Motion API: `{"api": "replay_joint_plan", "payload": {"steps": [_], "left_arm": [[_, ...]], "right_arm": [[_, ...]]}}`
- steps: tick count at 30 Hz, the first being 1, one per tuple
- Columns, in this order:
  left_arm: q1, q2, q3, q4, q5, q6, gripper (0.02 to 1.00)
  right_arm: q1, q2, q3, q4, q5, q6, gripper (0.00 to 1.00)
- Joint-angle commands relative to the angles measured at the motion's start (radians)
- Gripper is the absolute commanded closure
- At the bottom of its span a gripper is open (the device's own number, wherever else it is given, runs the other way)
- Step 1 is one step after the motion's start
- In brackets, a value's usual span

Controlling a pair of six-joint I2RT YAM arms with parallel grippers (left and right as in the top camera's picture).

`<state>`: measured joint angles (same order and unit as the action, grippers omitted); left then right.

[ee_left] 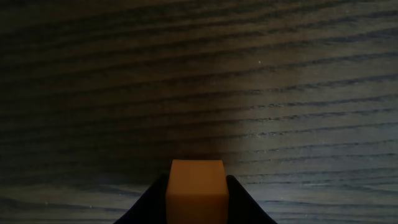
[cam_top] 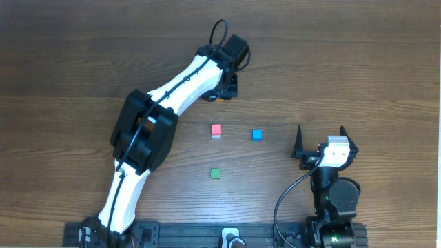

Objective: Stack Cubes

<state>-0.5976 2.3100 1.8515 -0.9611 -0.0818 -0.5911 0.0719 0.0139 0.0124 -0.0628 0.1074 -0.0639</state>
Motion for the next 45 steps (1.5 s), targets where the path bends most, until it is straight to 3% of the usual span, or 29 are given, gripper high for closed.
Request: {"api": "replay_joint_plan", "payload": {"steps": [1,12,16,26,45], "left_arm": [[0.007,0.011,0.015,0.000,0.014,0.000,0.790],[-0.018,-0.195,0.015,-0.092,0.013,-0.050,0.921],[-0.071,-0.299,0.009,-0.171,-0.032,-0.118,0.941],[-0.213,-0.455,-0.212,-0.175,-0.115,-0.309,0.956],[-0.189,-0.445,-0.354,-0.090,-0.083,-0.359,0.972]], "right_arm": [[0.005,-0.009,-0.007,-0.001,-0.005,-0.005,0.009],[0.005,-0.009,-0.007,-0.001,-0.005,-0.005,0.009],[0.005,-0.009,-0.007,-0.001,-0.005,-0.005,0.009],[0.005,-0.009,-0.007,-0.001,-0.005,-0.005,0.009],[0.005,-0.009,-0.007,-0.001,-0.005,-0.005,0.007]]}}
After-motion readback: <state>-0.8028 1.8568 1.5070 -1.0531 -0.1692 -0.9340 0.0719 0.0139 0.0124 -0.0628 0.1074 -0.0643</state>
